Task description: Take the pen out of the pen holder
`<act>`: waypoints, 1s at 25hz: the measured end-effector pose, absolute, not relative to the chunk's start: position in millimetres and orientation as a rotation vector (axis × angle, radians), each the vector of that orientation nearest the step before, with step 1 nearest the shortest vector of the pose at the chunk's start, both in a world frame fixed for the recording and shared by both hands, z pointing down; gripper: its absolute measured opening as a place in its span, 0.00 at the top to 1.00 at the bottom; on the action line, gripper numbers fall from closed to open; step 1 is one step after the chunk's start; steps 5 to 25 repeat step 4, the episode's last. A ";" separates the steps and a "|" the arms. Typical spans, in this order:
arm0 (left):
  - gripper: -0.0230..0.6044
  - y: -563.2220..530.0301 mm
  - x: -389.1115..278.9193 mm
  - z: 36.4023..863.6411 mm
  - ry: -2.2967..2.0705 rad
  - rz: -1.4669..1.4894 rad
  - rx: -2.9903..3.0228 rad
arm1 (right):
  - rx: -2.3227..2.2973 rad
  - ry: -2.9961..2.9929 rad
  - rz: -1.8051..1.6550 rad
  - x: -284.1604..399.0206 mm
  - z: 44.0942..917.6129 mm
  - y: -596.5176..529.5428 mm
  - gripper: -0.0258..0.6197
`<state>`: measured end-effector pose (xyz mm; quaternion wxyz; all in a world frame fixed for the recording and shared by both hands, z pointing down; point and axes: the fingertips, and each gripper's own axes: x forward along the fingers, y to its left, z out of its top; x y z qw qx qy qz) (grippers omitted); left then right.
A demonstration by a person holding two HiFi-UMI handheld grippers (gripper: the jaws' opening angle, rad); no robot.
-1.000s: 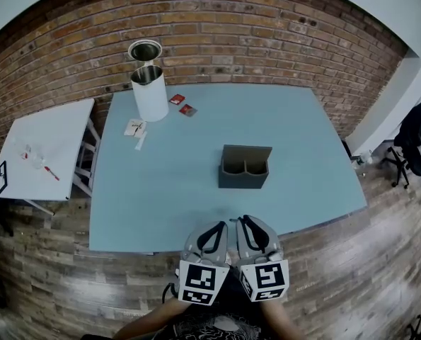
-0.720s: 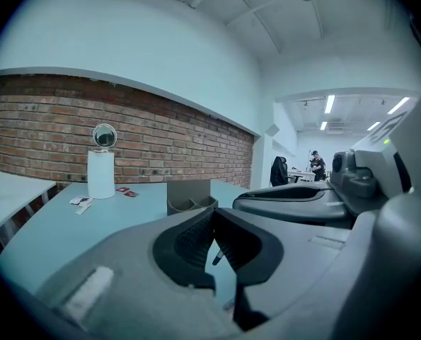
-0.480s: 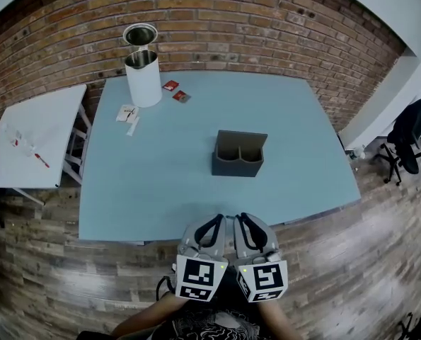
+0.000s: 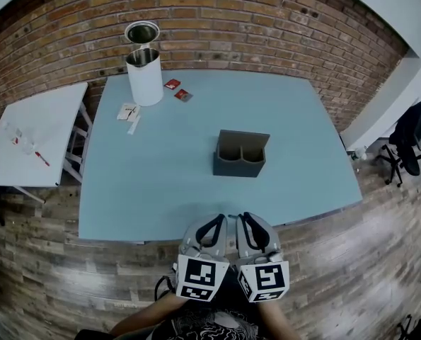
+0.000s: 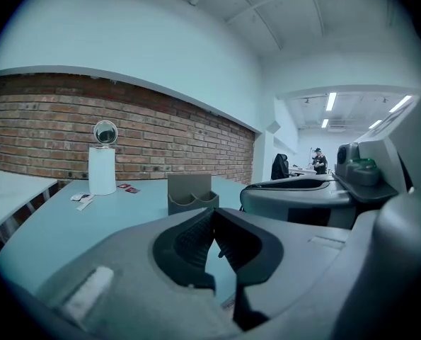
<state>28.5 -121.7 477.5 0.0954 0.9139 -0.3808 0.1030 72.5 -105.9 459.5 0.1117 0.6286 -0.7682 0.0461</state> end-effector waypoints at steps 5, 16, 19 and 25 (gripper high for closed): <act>0.96 -122.1 28.1 475.3 -1.123 0.303 2.717 | 1.852 -2.251 0.141 72.2 458.7 -107.6 0.89; 0.96 -122.1 28.1 475.3 -1.123 0.303 2.717 | 1.852 -2.251 0.141 72.2 458.7 -107.6 0.89; 0.96 -122.1 28.1 475.3 -1.123 0.303 2.717 | 1.852 -2.251 0.141 72.2 458.7 -107.6 0.89; 0.96 -122.1 28.1 475.3 -1.123 0.303 2.717 | 1.852 -2.251 0.141 72.2 458.7 -107.6 0.89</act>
